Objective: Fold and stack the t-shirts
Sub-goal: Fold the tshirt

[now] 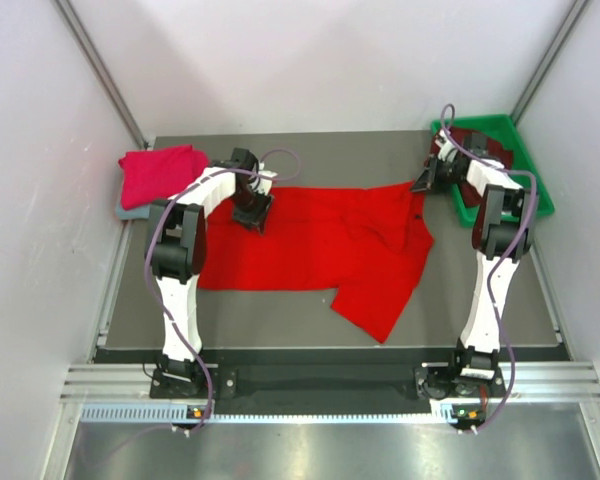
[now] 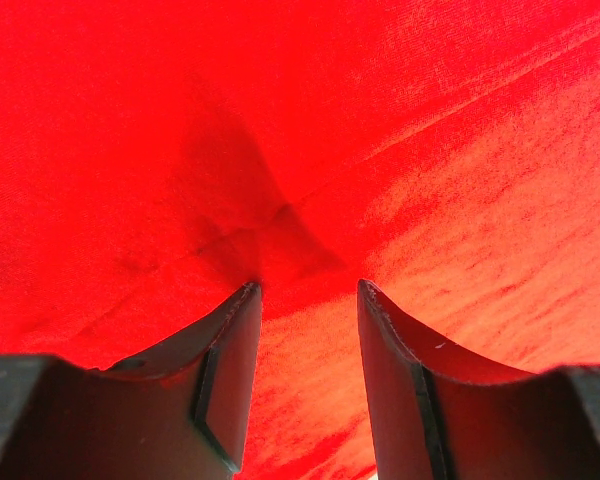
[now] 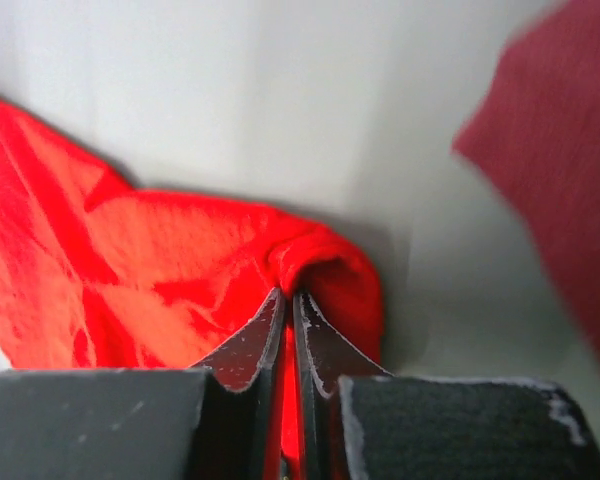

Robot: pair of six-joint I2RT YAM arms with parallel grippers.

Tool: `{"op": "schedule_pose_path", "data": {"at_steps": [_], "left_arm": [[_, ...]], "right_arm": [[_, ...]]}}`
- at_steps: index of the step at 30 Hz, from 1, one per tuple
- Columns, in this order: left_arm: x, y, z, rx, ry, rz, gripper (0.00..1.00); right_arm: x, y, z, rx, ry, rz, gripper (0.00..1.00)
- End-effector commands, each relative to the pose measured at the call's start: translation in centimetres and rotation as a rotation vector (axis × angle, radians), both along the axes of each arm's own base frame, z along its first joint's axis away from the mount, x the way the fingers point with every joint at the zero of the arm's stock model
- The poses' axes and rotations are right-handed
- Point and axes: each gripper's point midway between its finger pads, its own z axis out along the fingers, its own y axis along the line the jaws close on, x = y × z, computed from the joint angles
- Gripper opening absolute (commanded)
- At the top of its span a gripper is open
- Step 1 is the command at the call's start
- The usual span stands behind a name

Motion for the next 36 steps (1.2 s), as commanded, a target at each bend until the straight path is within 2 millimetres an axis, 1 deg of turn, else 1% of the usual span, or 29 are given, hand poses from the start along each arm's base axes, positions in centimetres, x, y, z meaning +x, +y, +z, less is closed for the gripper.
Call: {"op": "schedule_pose_path", "data": {"at_steps": [1,2,4,5,9,12,13,14,15,16,17,18,19,20,21,22,23,24,25,26,27,28,29,31,32,36], "left_arm": [[-2.6,0.7,-3.4,0.046,0.124,-0.021,0.49],[-2.7,0.6,-3.4,0.042,0.126,-0.023,0.49],[-2.8,0.3,-3.5,0.042,0.129,-0.030,0.49],[-2.9,0.3,-3.5,0.042,0.133,-0.028,0.49],[-2.9,0.1,-3.5,0.043,0.128,-0.032,0.49],[-2.7,-0.1,-3.6,0.044,0.125,-0.034,0.49],[-2.6,-0.2,-3.4,0.041,0.121,-0.036,0.49],[-2.5,-0.1,-3.4,0.045,0.119,-0.033,0.49],[-2.4,-0.1,-3.2,0.047,0.112,-0.034,0.49],[-2.3,-0.1,-3.0,0.051,0.108,-0.033,0.49],[-1.9,0.1,-2.5,0.058,0.090,-0.032,0.49],[-1.5,0.2,-2.1,0.061,0.072,-0.031,0.49],[-1.2,0.4,-1.6,0.069,0.055,-0.029,0.48],[-0.3,0.7,-0.7,0.071,0.016,-0.017,0.48],[0.6,0.8,-0.2,0.072,-0.021,-0.004,0.48],[1.3,1.3,0.1,0.089,-0.045,0.009,0.48],[2.4,1.6,0.6,0.098,-0.075,0.019,0.48],[3.3,2.3,0.7,0.106,-0.090,0.038,0.48],[4.1,2.7,0.7,0.110,-0.102,0.053,0.48],[5.6,3.1,0.7,0.116,-0.122,0.081,0.48],[7.1,4.0,0.6,0.118,-0.141,0.109,0.48],[7.3,4.5,0.6,0.126,-0.145,0.120,0.48],[8.4,4.9,0.2,0.134,-0.158,0.125,0.48],[9.4,5.9,-0.3,0.143,-0.168,0.140,0.48],[10.3,6.2,-0.6,0.152,-0.182,0.151,0.48],[12.0,7.8,-1.3,0.155,-0.198,0.204,0.48]], "right_arm": [[3.1,-0.3,1.9,-0.032,-0.109,-0.005,0.04],[3.7,-0.4,2.7,-0.036,-0.135,-0.007,0.04],[4.3,-0.7,2.9,-0.050,-0.151,-0.022,0.03],[4.8,-1.0,3.5,-0.055,-0.166,-0.029,0.03],[5.7,-2.0,3.8,-0.090,-0.189,-0.063,0.04],[5.6,-1.8,3.2,-0.075,-0.161,-0.074,0.17],[5.3,-1.7,3.0,-0.073,-0.153,-0.073,0.30],[5.1,-1.6,3.0,-0.076,-0.153,-0.068,0.37],[4.8,-1.5,3.7,-0.081,-0.154,-0.067,0.41],[4.3,-1.6,3.6,-0.087,-0.143,-0.064,0.45],[4.0,-1.9,3.9,-0.111,-0.155,-0.054,0.45],[3.7,-2.1,4.4,-0.121,-0.159,-0.050,0.46],[2.9,-2.6,5.5,-0.129,-0.162,-0.057,0.46],[2.5,-2.9,6.0,-0.133,-0.167,-0.062,0.46],[2.2,-3.1,7.5,-0.132,-0.187,-0.070,0.46],[1.6,-3.2,7.6,-0.128,-0.175,-0.073,0.47],[1.3,-3.3,7.8,-0.125,-0.170,-0.074,0.47],[0.9,-3.2,8.2,-0.120,-0.166,-0.069,0.47],[0.5,-3.0,7.8,-0.115,-0.151,-0.068,0.47],[0.3,-2.8,7.7,-0.108,-0.145,-0.062,0.47],[0.2,-2.6,7.3,-0.108,-0.130,-0.058,0.47],[0.2,-2.5,6.9,-0.108,-0.123,-0.056,0.47],[0.2,-2.5,6.8,-0.110,-0.121,-0.054,0.47],[0.5,-2.4,6.0,-0.119,-0.114,-0.052,0.47],[0.6,-2.2,5.8,-0.129,-0.117,-0.047,0.48],[0.7,-1.3,4.4,-0.137,-0.094,-0.028,0.48]]}}
